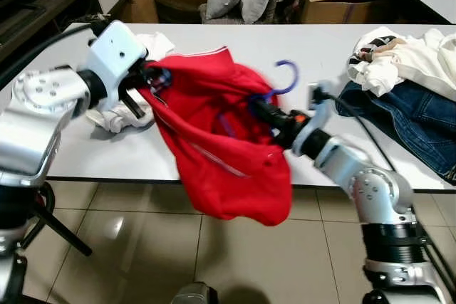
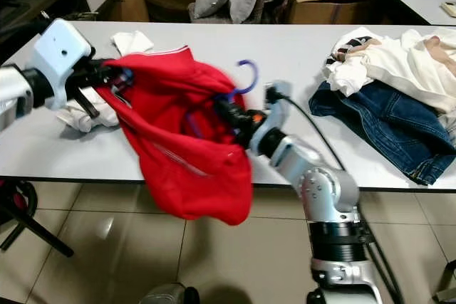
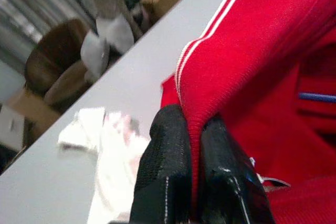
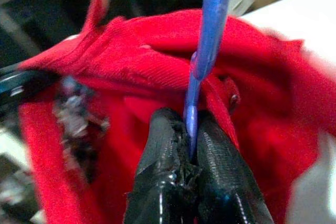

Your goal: Hang hanger

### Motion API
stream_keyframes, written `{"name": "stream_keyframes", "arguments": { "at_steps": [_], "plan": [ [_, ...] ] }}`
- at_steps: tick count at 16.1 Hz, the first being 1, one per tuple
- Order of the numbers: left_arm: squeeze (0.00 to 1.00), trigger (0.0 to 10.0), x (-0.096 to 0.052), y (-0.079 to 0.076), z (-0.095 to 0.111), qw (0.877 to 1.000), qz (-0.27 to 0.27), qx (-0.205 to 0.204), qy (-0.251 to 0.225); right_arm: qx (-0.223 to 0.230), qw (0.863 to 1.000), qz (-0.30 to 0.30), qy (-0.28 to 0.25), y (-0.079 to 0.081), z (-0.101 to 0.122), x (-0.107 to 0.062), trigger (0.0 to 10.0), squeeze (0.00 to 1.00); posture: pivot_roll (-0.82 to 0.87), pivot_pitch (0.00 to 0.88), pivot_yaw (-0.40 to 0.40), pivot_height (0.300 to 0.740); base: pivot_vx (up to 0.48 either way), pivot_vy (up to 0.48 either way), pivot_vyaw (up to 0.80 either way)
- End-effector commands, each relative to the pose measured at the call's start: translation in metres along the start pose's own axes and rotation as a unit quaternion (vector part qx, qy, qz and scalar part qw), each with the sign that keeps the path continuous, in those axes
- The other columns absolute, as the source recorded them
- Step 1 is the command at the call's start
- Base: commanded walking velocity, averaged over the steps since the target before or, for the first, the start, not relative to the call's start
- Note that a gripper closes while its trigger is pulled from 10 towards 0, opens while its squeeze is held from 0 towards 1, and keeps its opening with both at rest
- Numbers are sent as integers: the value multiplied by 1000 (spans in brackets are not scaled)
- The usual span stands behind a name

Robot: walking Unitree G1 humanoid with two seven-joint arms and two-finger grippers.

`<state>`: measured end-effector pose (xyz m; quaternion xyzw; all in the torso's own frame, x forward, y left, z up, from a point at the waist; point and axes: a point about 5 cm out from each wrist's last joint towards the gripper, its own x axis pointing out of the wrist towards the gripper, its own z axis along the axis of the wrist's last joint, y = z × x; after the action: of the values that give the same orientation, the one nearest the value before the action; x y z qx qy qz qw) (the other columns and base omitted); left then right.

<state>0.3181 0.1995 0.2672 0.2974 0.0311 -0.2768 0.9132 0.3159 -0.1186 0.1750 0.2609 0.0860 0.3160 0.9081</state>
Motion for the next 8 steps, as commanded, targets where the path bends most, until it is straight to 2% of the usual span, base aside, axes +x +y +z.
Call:
{"name": "stream_keyframes", "arguments": {
  "at_steps": [1,2,3,4,5,6,7,8],
  "plan": [
    [0,0,-5,10,15,998,43,18,-48,-7,1000,-7,-17,-3,7,-4,10000,0,79,0,56,740,0,0,0],
    [0,0,-5,12,20,996,54,24,-65,-17,1000,0,-7,-2,5,-5,10000,0,79,0,56,740,0,0,0],
    [0,0,-6,21,39,987,97,16,-125,-27,999,13,14,0,0,-8,10000,0,79,0,55,740,0,0,0],
    [0,0,-8,25,49,980,112,25,-160,-31,999,24,16,3,-2,-8,10000,0,80,0,54,740,0,0,0],
    [0,0,-9,26,53,977,116,30,-175,-36,999,27,12,4,-1,-9,10000,0,79,0,55,740,0,0,0],
    [0,0,-11,26,59,972,125,33,-196,-44,998,32,-12,6,3,-8,10000,0,78,0,56,740,0,0,0],
    [0,0,-11,28,59,969,143,36,-199,-77,994,32,-64,9,14,-8,10000,0,76,0,57,740,0,0,0],
    [0,0,-8,30,51,972,153,34,-177,-118,988,23,-97,11,20,-9,10000,0,74,0,58,740,0,0,0]
  ]
}}
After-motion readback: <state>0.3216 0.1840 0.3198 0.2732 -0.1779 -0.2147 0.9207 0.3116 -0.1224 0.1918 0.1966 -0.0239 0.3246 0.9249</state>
